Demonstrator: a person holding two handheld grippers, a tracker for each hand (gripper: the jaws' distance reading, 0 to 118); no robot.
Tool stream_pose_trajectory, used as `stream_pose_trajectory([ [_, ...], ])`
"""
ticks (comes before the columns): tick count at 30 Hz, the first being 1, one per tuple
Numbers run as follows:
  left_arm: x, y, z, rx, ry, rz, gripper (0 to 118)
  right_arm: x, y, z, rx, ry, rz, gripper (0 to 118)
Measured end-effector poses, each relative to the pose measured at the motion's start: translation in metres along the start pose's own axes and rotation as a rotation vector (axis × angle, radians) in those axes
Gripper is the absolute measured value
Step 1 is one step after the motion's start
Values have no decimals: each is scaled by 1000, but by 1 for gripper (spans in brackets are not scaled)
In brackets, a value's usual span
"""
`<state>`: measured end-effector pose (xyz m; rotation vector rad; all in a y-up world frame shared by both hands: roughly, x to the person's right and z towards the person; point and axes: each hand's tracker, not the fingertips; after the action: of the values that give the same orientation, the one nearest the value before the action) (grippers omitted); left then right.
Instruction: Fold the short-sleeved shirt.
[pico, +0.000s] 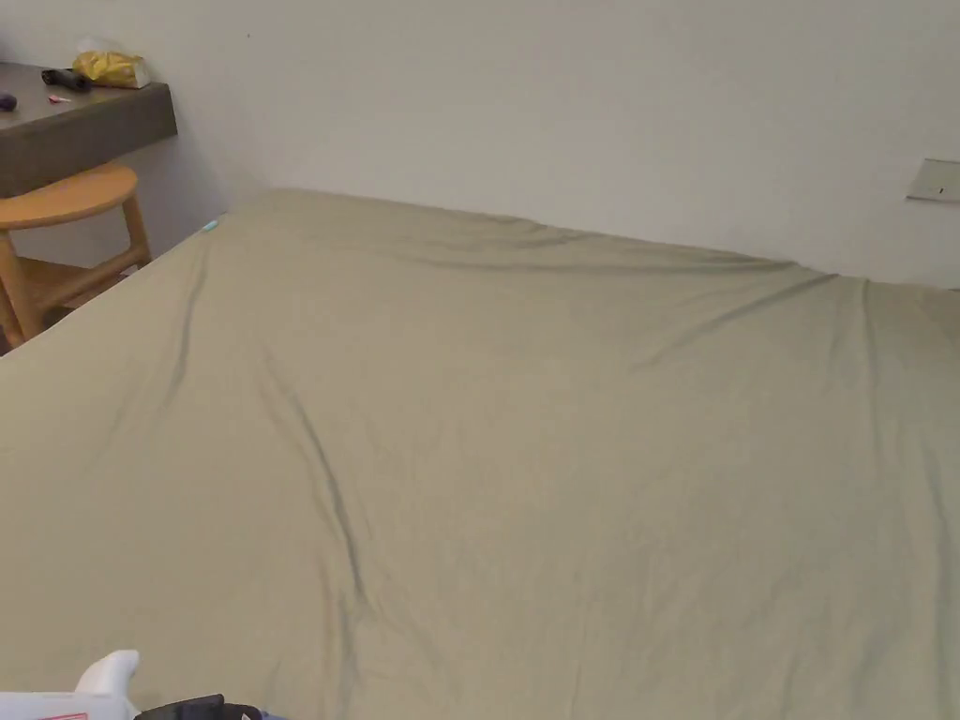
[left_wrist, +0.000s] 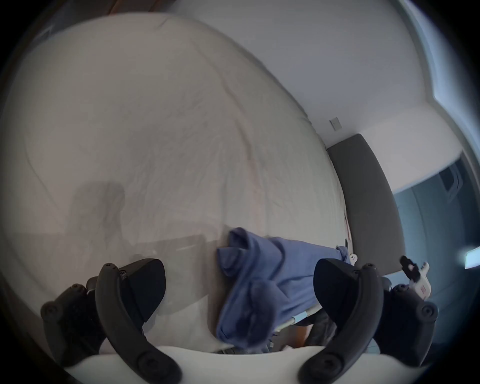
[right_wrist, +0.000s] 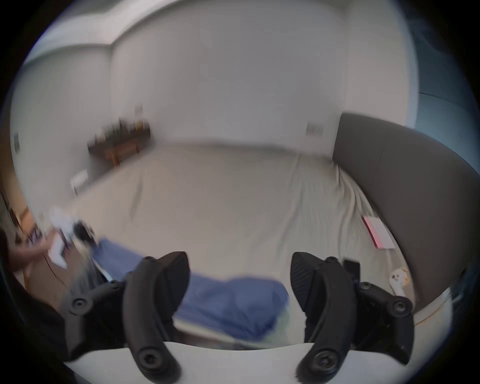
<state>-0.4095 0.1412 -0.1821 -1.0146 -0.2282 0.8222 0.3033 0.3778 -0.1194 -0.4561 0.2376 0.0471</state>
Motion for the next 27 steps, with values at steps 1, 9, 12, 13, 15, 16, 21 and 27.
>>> stream_pose_trajectory([
  [1, -7, 3, -10, -42, -13, 47, 114, -7, 11, 9, 64, 25, -29, 56],
  [9, -28, 20, -37, -206, -330, 124, 116, -74, 43, 29, 198, 65, 56, 1],
  [12, -11, 9, -54, -227, -362, 36, 116, -92, 42, 23, 177, 65, 97, 1],
  [13, -2, 7, -57, -198, -336, -7, 116, -96, 40, 22, 177, 59, 99, 1],
  [15, 4, 5, -65, -190, -329, -10, 114, -95, 39, 18, 165, 66, 78, 1],
  [16, 4, 8, -68, -206, -336, 32, 94, -96, 38, 16, 158, 70, 65, 1],
  [21, 17, 1, -79, -200, -45, -36, 13, -91, 28, 14, 142, 49, 61, 1],
  [27, 61, -6, -52, -123, 49, -159, 13, -80, 30, 29, 157, 11, 29, 1],
])
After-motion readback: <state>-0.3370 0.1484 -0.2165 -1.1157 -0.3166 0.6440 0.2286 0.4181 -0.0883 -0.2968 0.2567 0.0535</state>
